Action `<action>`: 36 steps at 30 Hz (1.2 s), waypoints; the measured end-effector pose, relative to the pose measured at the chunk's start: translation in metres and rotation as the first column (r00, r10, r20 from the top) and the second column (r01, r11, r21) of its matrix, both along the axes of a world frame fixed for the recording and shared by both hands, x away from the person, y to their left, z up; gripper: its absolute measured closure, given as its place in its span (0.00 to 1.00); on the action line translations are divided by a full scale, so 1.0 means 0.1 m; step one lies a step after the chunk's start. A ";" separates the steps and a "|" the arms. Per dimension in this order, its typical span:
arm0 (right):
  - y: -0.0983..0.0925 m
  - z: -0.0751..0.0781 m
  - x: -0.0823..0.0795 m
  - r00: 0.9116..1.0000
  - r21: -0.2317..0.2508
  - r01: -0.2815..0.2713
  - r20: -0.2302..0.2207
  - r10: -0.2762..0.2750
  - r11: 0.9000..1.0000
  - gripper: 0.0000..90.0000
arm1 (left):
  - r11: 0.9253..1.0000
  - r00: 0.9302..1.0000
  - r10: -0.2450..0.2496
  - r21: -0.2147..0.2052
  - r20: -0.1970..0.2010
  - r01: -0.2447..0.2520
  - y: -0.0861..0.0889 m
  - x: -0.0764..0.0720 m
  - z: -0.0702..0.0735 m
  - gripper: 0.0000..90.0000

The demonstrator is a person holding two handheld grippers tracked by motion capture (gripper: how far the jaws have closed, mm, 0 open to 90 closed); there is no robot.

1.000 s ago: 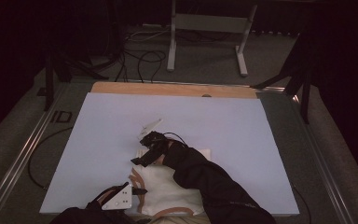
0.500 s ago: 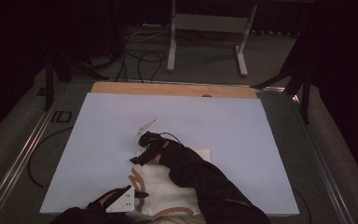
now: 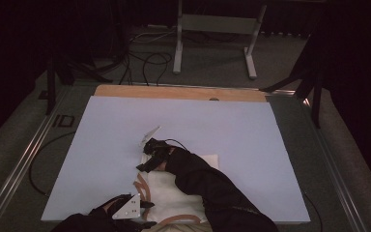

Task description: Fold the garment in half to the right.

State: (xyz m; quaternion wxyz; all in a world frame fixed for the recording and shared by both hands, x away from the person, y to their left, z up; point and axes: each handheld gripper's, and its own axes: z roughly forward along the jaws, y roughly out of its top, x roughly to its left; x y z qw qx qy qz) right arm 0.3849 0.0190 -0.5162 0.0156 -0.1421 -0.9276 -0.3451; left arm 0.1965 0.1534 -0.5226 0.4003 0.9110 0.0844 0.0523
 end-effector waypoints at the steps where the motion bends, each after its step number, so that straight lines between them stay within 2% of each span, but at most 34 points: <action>1: 0.00 0.00 0.00 1.000 -0.003 0.002 0.002 -0.002 1.000 0.32 | 1.000 1.000 -0.002 0.000 0.000 0.002 0.00 0.00 0.00 0.54; 5: 0.00 0.01 -0.01 1.000 -0.009 -0.002 0.016 0.002 1.000 0.36 | 1.000 1.000 0.001 0.009 0.010 -0.001 0.00 0.01 0.00 0.62; 7: 0.01 0.01 -0.03 1.000 -0.019 0.005 0.028 -0.005 1.000 0.42 | 1.000 1.000 0.001 0.013 0.015 -0.001 -0.01 0.00 -0.01 0.65; 9: 0.00 0.01 -0.03 0.999 -0.019 0.005 0.035 -0.004 1.000 0.44 | 1.000 1.000 -0.004 0.014 0.014 0.003 -0.02 0.01 -0.01 0.66; 10: 0.00 0.01 -0.03 0.999 -0.024 0.008 0.050 -0.007 1.000 0.52 | 1.000 1.000 -0.006 0.016 0.015 0.006 -0.02 0.01 0.00 0.70; 12: -0.02 0.02 -0.04 0.998 -0.033 0.000 0.062 0.002 0.999 0.59 | 1.000 1.000 0.001 0.014 0.014 -0.001 -0.02 0.02 0.00 0.76; 17: -0.01 0.03 -0.06 0.997 -0.037 -0.014 0.069 0.016 0.999 0.71 | 1.000 1.000 0.007 0.014 0.006 -0.007 -0.04 0.05 0.00 0.86; 19: -0.02 0.04 -0.07 0.996 -0.045 -0.040 0.074 0.044 0.998 0.79 | 1.000 1.000 0.011 0.011 -0.002 -0.010 -0.04 0.06 0.00 0.91; 23: 0.00 0.05 -0.08 0.995 -0.054 -0.049 0.083 0.053 0.997 0.91 | 1.000 1.000 0.017 0.016 -0.016 -0.017 -0.06 0.09 0.01 0.96; 26: 0.01 0.05 -0.07 0.995 -0.057 -0.057 0.078 0.061 0.997 0.94 | 1.000 1.000 0.021 0.010 -0.021 -0.021 -0.06 0.09 0.02 0.97; 31: 0.00 0.06 -0.07 0.997 -0.046 -0.041 0.059 0.043 0.998 0.95 | 1.000 0.999 0.020 0.013 -0.025 -0.020 -0.06 0.10 0.03 0.97; 36: -0.01 0.07 -0.06 0.996 -0.049 -0.047 0.067 0.051 0.998 0.95 | 1.000 1.000 0.019 0.013 -0.024 -0.018 -0.07 0.10 0.04 0.98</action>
